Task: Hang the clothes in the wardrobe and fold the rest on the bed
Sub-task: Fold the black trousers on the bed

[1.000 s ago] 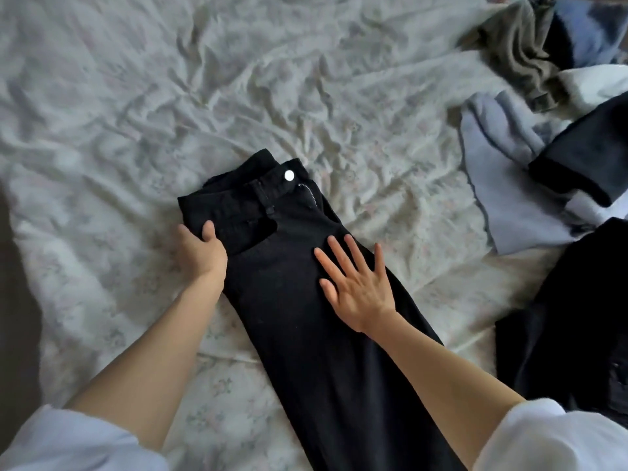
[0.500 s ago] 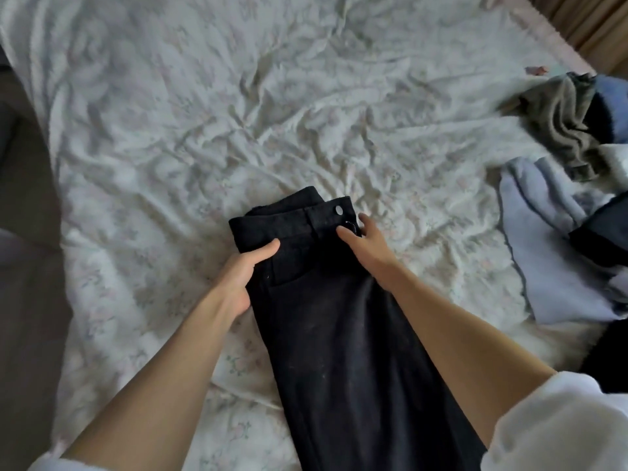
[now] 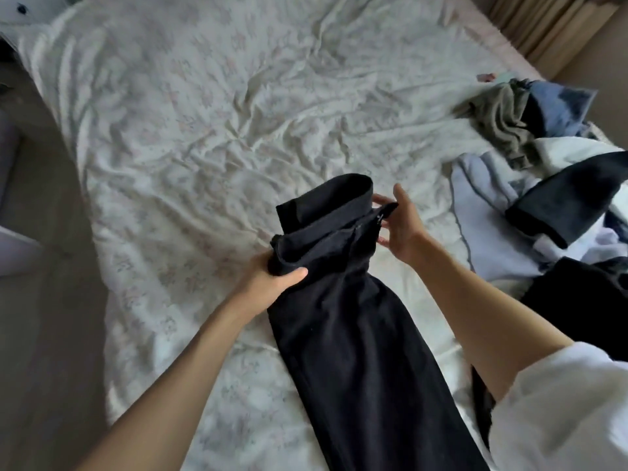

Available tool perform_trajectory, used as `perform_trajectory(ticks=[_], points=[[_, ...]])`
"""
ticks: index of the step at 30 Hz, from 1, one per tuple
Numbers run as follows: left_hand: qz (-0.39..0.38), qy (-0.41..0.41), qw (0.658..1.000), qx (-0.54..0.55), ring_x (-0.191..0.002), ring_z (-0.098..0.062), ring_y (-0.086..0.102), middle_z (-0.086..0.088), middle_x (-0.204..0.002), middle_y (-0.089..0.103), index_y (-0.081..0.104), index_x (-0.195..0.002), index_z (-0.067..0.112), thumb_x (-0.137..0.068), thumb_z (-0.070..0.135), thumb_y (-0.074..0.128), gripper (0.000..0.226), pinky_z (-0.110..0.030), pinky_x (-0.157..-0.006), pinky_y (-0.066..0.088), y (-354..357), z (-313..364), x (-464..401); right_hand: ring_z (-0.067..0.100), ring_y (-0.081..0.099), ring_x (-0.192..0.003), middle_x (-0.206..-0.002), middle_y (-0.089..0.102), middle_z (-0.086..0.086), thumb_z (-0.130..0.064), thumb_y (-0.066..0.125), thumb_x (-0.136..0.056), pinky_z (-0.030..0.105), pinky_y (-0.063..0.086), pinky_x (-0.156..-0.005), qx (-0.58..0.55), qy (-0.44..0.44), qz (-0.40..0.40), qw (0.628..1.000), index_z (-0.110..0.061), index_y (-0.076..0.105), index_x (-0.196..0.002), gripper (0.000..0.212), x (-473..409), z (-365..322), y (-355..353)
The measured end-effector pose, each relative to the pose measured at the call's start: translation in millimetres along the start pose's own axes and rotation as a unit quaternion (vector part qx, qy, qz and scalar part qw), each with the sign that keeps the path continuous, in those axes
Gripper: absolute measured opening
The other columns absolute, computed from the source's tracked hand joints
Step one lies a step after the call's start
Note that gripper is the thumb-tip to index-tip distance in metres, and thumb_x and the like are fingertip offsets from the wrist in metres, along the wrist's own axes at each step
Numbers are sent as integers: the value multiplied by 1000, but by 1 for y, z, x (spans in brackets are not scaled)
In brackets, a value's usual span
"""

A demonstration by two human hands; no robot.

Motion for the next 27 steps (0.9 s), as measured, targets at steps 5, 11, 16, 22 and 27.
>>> perform_trajectory(ticks=[5,11,16,22,27], points=[[-81,135,953,-260,-94,-27,58,-13,-98,59,72,-95,9,-76,-7,69,25,-31,-78,44,40,-8,61,13,47,-55,-60,47,0,-54,43,-91,23,41,-56,-91,41,-41,994,-16,59,-57,53,69,31,-30],[-161,278,849,-420,-85,-22,53,-4,-87,53,66,-120,20,-57,-22,61,76,-32,-76,49,84,-27,138,13,58,-59,-67,58,2,-25,69,-83,25,46,-54,146,69,60,985,-14,59,-71,19,136,98,-87],[-199,299,795,-489,-90,-22,58,-3,-91,55,66,-120,22,-53,-12,68,75,-44,-102,43,119,-66,173,11,53,-64,-76,58,2,5,57,-82,14,42,-57,257,3,94,962,-18,55,-76,24,169,141,-118],[-269,195,821,-464,-107,-13,53,4,-108,60,68,-114,22,-83,11,50,37,-43,-113,27,135,-94,176,28,46,-114,-118,54,5,-3,46,-88,37,37,-95,544,-59,230,805,-11,58,-113,29,189,168,-121],[15,210,828,-520,-123,-35,50,-16,-131,55,58,-128,10,-76,10,67,52,-55,-103,39,115,-72,136,27,39,-134,-142,45,8,-22,43,-86,57,28,-110,658,-316,85,678,-14,50,-134,49,190,164,-25]])
Point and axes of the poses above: each hand's wrist, its own x-axis away from the middle knuckle, its own y-axis out of the palm, z = x × y, the point moved 7 cm from there along -x, towards the middle knuckle
